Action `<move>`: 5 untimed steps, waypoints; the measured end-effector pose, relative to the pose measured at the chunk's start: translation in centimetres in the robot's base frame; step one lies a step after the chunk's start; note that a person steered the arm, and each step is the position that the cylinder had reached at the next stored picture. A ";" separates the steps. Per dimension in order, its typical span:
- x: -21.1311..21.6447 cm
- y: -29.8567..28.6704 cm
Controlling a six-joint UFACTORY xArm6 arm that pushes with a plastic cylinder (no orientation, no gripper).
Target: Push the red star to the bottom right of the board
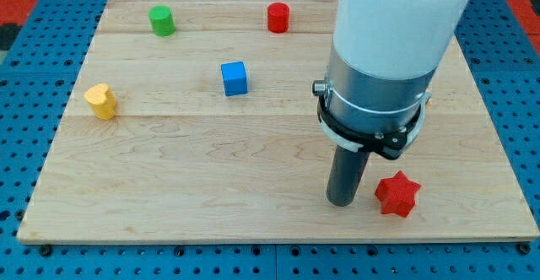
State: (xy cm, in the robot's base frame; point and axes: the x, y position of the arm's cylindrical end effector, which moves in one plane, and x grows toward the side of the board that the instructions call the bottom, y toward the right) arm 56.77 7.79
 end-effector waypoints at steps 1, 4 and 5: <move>-1.1 -0.1; -3.8 -13.3; -8.1 -7.2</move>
